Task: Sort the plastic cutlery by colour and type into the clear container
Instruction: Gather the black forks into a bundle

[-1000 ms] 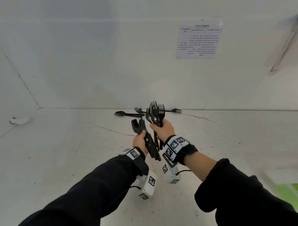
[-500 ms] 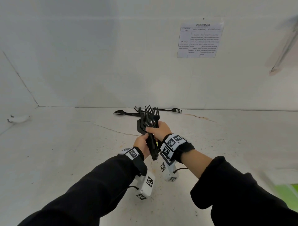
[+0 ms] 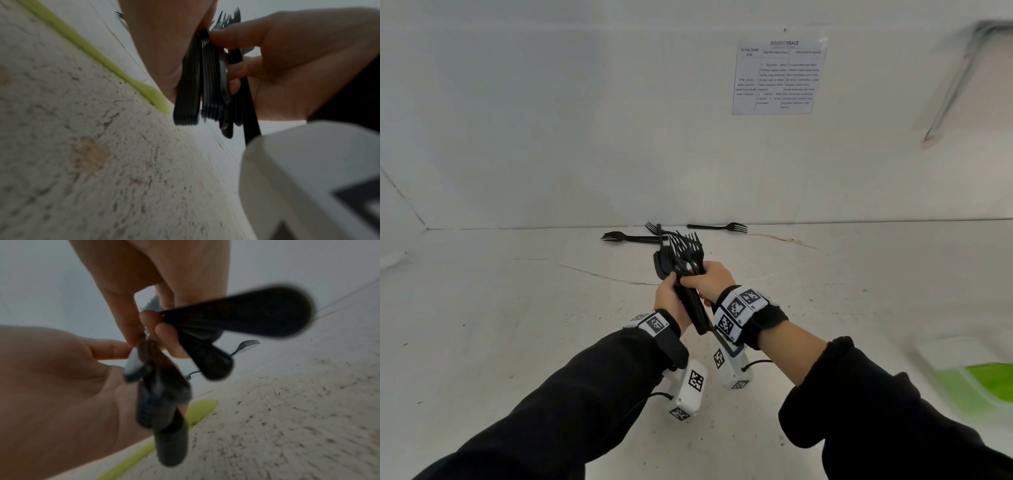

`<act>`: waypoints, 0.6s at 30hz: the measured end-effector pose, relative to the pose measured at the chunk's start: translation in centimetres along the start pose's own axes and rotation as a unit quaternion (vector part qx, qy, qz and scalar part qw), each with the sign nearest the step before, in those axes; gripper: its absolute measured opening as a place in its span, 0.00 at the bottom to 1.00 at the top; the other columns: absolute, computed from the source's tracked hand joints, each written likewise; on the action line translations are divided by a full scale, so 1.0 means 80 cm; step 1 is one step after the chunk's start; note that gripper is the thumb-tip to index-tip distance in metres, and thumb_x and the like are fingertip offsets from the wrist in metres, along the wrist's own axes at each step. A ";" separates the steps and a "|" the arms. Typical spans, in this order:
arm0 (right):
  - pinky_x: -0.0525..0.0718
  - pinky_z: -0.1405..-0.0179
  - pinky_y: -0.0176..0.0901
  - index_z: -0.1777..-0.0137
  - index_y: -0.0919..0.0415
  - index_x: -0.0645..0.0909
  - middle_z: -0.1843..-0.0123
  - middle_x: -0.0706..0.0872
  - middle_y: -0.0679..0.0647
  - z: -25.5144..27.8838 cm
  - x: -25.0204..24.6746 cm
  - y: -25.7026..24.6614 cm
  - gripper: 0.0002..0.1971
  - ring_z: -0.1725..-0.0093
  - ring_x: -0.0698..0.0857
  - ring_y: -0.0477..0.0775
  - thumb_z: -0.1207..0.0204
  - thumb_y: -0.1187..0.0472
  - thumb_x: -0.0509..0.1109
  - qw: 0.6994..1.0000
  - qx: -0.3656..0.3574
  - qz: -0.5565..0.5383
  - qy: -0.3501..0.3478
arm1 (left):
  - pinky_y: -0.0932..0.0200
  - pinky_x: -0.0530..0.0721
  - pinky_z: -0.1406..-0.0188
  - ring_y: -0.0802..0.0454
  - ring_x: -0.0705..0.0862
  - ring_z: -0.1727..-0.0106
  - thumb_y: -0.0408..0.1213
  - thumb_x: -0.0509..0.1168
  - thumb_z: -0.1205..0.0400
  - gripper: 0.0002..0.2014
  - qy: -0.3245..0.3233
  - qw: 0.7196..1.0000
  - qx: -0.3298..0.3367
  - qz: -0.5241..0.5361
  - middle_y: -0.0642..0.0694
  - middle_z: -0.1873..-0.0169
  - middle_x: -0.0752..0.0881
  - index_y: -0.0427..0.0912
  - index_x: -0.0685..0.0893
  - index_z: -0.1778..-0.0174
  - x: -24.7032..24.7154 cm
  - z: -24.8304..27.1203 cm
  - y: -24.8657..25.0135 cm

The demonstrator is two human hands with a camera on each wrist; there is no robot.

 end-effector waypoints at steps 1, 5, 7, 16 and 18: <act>0.69 0.74 0.34 0.57 0.58 0.79 0.72 0.76 0.48 0.002 -0.001 0.001 0.05 0.74 0.73 0.45 0.28 0.59 0.72 1.000 0.000 0.009 0.005 | 0.50 0.77 0.51 0.45 0.81 0.53 0.49 0.48 0.13 0.21 -0.005 1.000 0.002 -0.007 0.40 0.53 0.84 0.39 0.82 0.46 0.001 0.001 -0.002; 0.71 0.74 0.36 0.54 0.59 0.79 0.69 0.78 0.49 0.011 -0.002 0.004 0.06 0.74 0.74 0.46 0.26 0.58 0.71 0.999 -0.023 0.014 -0.042 | 0.55 0.75 0.63 0.49 0.79 0.63 0.49 0.53 0.15 0.18 -0.004 0.998 0.001 -0.056 0.44 0.62 0.83 0.42 0.83 0.54 0.001 0.005 -0.002; 0.73 0.75 0.36 0.52 0.60 0.78 0.68 0.79 0.50 0.013 -0.002 0.004 0.06 0.74 0.75 0.46 0.25 0.60 0.70 0.998 -0.030 0.009 -0.063 | 0.57 0.74 0.67 0.51 0.77 0.66 0.48 0.53 0.14 0.17 0.008 0.997 0.001 -0.075 0.45 0.65 0.81 0.42 0.83 0.57 -0.003 0.005 0.000; 0.68 0.71 0.34 0.55 0.56 0.77 0.69 0.76 0.46 0.011 -0.005 0.008 0.05 0.71 0.73 0.42 0.26 0.63 0.72 0.998 -0.041 -0.040 -0.033 | 0.49 0.78 0.46 0.45 0.82 0.50 0.46 0.52 0.13 0.19 0.008 0.998 0.004 -0.058 0.40 0.54 0.84 0.36 0.80 0.39 -0.010 0.002 0.002; 0.69 0.71 0.34 0.58 0.54 0.77 0.69 0.75 0.46 0.011 -0.008 0.007 0.04 0.72 0.72 0.43 0.24 0.62 0.70 0.997 -0.044 -0.040 -0.041 | 0.45 0.75 0.34 0.41 0.81 0.40 0.46 0.53 0.13 0.21 0.015 0.998 0.004 -0.054 0.39 0.47 0.84 0.35 0.78 0.34 -0.013 0.000 0.005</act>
Point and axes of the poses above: each hand's wrist, its own z-axis away from the middle knuckle, its own x-axis out of the palm, y = z × x, the point moved 2 cm from there along -z, towards the middle knuckle
